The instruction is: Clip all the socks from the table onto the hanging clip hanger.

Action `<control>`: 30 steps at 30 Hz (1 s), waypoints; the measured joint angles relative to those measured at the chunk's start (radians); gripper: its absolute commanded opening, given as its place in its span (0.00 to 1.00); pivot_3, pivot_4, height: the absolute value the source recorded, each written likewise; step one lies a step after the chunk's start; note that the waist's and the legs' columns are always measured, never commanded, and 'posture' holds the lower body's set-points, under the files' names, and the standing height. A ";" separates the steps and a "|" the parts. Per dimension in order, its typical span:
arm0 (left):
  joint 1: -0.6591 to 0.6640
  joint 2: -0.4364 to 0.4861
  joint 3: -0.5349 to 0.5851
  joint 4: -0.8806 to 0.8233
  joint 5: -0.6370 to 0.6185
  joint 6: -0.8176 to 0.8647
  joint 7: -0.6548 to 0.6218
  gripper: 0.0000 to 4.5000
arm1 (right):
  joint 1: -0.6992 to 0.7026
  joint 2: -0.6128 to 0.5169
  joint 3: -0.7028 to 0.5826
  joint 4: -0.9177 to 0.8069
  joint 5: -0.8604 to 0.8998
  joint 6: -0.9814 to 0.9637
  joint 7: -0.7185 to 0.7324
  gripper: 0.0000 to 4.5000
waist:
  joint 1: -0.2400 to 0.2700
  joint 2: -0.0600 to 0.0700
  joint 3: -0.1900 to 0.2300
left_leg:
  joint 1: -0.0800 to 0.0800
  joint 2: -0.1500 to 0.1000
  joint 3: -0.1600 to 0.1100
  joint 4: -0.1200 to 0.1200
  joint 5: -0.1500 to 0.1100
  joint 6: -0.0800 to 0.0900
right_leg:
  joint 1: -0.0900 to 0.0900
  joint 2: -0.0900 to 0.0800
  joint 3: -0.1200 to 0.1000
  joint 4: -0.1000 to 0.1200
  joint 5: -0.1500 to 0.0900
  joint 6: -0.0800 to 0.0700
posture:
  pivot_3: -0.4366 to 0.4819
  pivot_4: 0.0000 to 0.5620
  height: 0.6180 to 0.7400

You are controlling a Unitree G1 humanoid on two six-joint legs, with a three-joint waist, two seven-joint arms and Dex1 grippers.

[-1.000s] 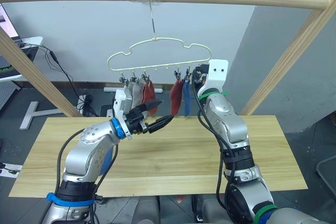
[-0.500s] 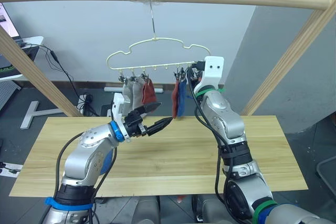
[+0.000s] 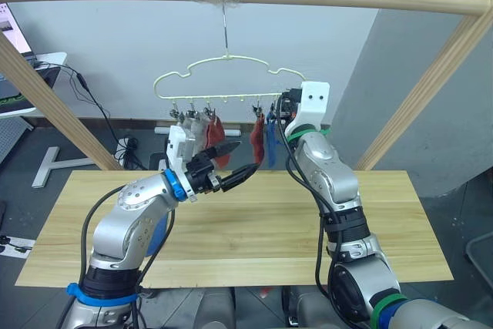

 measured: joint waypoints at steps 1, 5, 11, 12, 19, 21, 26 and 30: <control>0.000 0.000 -0.003 -0.005 0.002 0.003 0.008 0.88 | 0.001 -0.004 0.001 -0.001 -0.001 0.000 0.015 0.00 | 0.001 0.000 0.000 | 0.000 0.000 0.000 0.000 0.000 0.000 | 0.000 0.000 0.000 0.000 0.000 0.000 | 0.76 0.29 1.00; 0.004 0.004 -0.014 -0.006 0.036 -0.014 0.022 0.91 | 0.036 -0.097 0.029 -0.058 0.003 0.044 0.123 0.00 | 0.006 0.001 0.000 | 0.000 0.000 0.000 0.000 0.000 0.000 | 0.000 0.000 0.000 0.000 0.000 0.000 | 0.74 0.31 1.00; 0.077 0.041 0.018 0.098 0.166 -0.114 0.098 0.99 | 0.038 -0.213 0.010 -0.193 0.098 0.257 0.271 0.00 | 0.001 0.002 0.001 | 0.002 0.001 0.000 -0.001 0.000 0.000 | 0.000 0.001 0.001 0.000 -0.002 0.000 | 0.73 0.33 1.00; 0.102 0.053 0.036 0.138 0.199 -0.133 0.124 0.99 | 0.035 -0.223 0.007 -0.207 0.107 0.284 0.282 0.00 | 0.001 0.002 0.001 | 0.002 0.001 0.000 -0.001 0.000 0.000 | 0.000 0.002 0.001 0.000 -0.002 0.001 | 0.72 0.35 1.00; 0.208 0.164 0.134 0.469 0.396 -0.235 0.273 0.99 | 0.022 -0.305 -0.021 -0.300 0.140 0.426 0.320 0.00 | 0.018 0.004 0.011 | 0.000 0.001 0.000 -0.002 0.000 0.000 | -0.002 0.001 0.000 -0.001 -0.004 0.001 | 0.75 0.38 1.00; 0.184 0.158 0.128 0.516 0.408 -0.246 0.274 0.99 | 0.029 -0.302 -0.020 -0.311 0.146 0.449 0.324 0.00 | 0.027 0.005 0.013 | 0.000 0.000 0.002 -0.002 0.000 0.000 | -0.002 0.000 0.000 -0.001 -0.004 0.001 | 0.75 0.38 1.00; 0.067 0.125 0.104 0.692 0.438 -0.267 0.273 0.99 | 0.041 -0.299 -0.023 -0.334 0.164 0.480 0.325 0.00 | 0.034 0.005 0.016 | 0.000 0.000 0.001 -0.002 0.000 0.000 | -0.002 0.000 -0.001 -0.001 -0.004 0.002 | 0.76 0.41 1.00; -0.035 0.093 0.062 0.914 0.448 -0.290 0.224 0.99 | 0.039 -0.303 -0.029 -0.341 0.175 0.489 0.325 0.00 | 0.032 0.004 0.017 | 0.000 0.001 0.001 -0.002 0.000 0.000 | -0.002 0.001 -0.001 -0.001 -0.004 0.001 | 0.74 0.40 1.00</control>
